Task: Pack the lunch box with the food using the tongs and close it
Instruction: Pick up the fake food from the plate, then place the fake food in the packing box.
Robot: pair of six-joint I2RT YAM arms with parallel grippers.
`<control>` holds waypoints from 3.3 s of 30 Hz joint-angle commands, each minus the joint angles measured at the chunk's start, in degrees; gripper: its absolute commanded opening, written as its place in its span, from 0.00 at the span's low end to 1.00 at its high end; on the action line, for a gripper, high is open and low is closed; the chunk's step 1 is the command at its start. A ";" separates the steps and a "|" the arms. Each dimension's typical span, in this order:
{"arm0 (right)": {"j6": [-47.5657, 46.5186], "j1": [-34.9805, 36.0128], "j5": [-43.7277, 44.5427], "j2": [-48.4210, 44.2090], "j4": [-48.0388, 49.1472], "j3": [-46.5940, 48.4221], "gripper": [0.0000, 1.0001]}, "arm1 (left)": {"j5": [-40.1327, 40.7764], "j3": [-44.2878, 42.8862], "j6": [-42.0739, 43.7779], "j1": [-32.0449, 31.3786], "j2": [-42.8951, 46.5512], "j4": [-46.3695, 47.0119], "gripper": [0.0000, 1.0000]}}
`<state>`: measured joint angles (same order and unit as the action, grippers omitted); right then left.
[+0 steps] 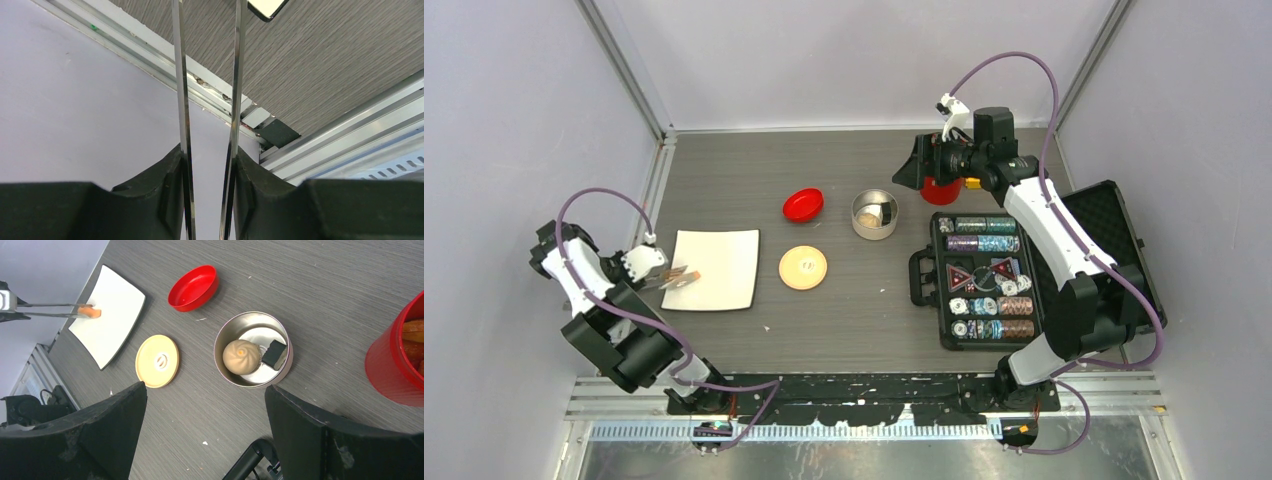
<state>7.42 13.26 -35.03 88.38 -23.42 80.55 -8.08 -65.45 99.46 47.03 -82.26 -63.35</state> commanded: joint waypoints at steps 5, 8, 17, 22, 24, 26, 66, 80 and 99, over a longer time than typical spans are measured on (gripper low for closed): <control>-0.65 -0.21 0.40 -1.10 1.40 2.23 0.92 | -4.37 -2.86 -4.95 -4.73 3.53 -4.71 0.29; -0.78 -0.23 0.41 -1.11 1.36 2.16 0.92 | -5.59 -4.94 -8.28 -6.67 3.14 -6.61 0.25; -1.96 -0.32 0.88 -2.11 0.72 1.58 0.92 | -5.61 -6.62 -11.75 -10.01 2.66 -7.51 0.22; -2.23 -0.44 1.10 -2.65 0.74 0.95 0.92 | -5.74 -7.56 -12.73 -10.24 1.98 -8.16 0.18; -2.20 -0.53 1.10 -2.83 0.74 0.90 0.92 | -6.41 -8.25 -14.41 -11.09 2.13 -8.98 0.13; -2.16 -0.53 1.18 -2.94 0.70 0.90 0.92 | -6.89 -8.56 -16.44 -12.55 2.56 -9.16 0.05; 12.42 -24.88 3.27 -4.07 6.19 6.89 0.94 | -13.24 -74.73 -83.38 -73.93 -38.06 7.67 0.00; 14.27 -28.98 4.47 -3.86 6.96 5.71 0.95 | -13.60 -79.17 -89.45 -82.54 -48.19 18.65 0.00; 15.34 -29.09 2.95 -2.21 7.68 6.02 0.95 | -12.02 -79.02 -87.05 -83.41 -51.91 18.75 0.15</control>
<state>22.50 -15.62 -31.22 86.61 -18.44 85.86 -20.01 -142.37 11.51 -36.27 -134.47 -48.16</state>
